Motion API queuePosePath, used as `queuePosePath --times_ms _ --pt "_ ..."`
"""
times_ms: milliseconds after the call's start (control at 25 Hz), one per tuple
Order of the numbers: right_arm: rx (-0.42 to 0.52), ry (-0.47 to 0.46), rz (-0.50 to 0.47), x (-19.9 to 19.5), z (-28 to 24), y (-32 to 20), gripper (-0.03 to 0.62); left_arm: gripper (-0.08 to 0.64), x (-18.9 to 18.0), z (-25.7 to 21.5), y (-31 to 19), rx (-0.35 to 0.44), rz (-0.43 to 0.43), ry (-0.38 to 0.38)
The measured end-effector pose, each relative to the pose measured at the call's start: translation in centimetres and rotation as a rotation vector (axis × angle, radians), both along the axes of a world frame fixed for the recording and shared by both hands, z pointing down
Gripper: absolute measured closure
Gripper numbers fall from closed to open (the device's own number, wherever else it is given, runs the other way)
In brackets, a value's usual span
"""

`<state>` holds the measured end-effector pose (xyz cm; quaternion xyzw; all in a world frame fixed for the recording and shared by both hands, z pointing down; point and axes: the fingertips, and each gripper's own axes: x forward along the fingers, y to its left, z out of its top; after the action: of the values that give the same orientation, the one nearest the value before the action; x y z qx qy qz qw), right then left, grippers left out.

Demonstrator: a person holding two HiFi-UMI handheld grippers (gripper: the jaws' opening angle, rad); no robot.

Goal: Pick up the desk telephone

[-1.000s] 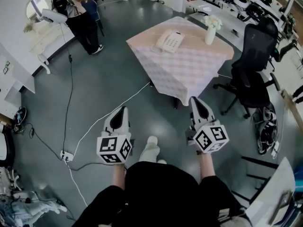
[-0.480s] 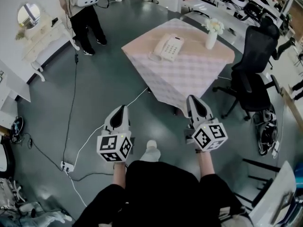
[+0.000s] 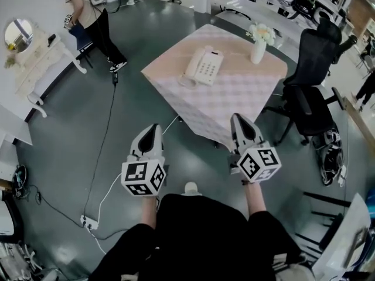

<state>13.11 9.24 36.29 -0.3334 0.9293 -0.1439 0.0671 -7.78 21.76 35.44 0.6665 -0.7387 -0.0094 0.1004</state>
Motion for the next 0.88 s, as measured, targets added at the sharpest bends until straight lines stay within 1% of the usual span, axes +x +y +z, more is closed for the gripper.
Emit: queuePosePath --times_ms 200,360,640,880 --pt "-0.025 -0.017 0.037 -2.3 1.0 -2.3 0.600 0.560 -2.1 0.8 -3.4 -0.015 0.043 0.005" --pt "-0.035 -0.005 0.060 -3.5 2.0 -3.6 0.600 0.560 -3.0 1.6 -5.1 -0.023 0.072 0.005" --pt "-0.050 0.028 0.080 -4.9 2.7 -6.1 0.600 0.560 -4.3 2.5 -7.8 -0.032 0.086 0.027" --pt "-0.049 0.057 0.070 -6.0 3.6 -8.1 0.600 0.560 -5.1 4.0 -9.9 -0.057 0.090 0.062"
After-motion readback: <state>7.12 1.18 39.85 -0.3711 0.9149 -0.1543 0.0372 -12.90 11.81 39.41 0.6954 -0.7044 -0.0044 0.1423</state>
